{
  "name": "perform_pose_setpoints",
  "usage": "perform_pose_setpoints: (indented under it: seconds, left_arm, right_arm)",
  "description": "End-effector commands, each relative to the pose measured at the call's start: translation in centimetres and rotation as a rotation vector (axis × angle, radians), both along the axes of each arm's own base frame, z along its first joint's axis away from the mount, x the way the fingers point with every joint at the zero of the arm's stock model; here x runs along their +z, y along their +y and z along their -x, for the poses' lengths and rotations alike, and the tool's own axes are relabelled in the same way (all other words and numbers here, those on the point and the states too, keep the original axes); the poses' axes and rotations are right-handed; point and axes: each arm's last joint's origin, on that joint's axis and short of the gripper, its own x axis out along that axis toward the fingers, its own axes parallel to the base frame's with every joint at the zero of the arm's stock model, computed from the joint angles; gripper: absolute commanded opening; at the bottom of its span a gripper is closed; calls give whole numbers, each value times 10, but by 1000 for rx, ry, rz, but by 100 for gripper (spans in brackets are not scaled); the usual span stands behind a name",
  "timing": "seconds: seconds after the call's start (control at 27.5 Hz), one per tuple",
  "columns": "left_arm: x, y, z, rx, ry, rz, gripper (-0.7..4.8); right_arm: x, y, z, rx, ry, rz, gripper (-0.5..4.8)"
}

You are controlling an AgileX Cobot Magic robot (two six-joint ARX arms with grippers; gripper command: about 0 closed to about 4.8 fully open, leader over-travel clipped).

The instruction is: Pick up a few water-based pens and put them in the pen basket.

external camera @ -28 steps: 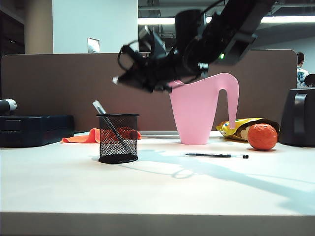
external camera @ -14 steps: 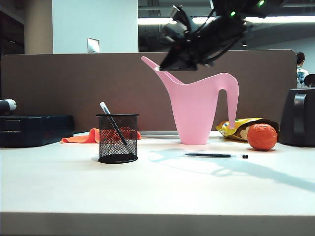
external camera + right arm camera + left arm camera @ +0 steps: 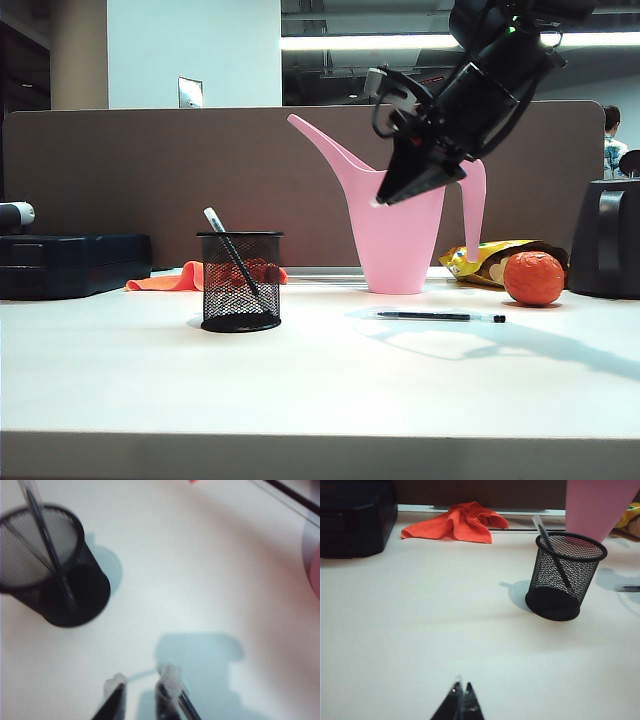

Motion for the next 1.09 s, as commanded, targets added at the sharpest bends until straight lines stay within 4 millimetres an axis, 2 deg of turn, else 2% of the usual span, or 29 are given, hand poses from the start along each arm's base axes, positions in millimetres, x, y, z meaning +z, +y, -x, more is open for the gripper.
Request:
perform_pose_setpoints:
  seconds: [0.04,0.18,0.44,0.58,0.94,1.09]
  left_arm:
    - [2,0,0,-4,-13,0,-4]
    - [2,0,0,-4,-13,0,-4]
    - [2,0,0,-4,-13,0,-4]
    - [2,0,0,-3,-12,0,-4]
    - [2,0,0,-2,-12,0,-4]
    - [2,0,0,-2,-13,0,-4]
  right_arm:
    - [-4,-4,2,-7,-3,99,96]
    - [-14,-4,0,3,16,146,153]
    - [-35,-3,-6,5,77,171,220]
    - [-55,-1,-12,14,110,199,222]
    - [-74,-3,-20,1,109,278,221]
    - [-81,-9,-24,-15,125,279,220]
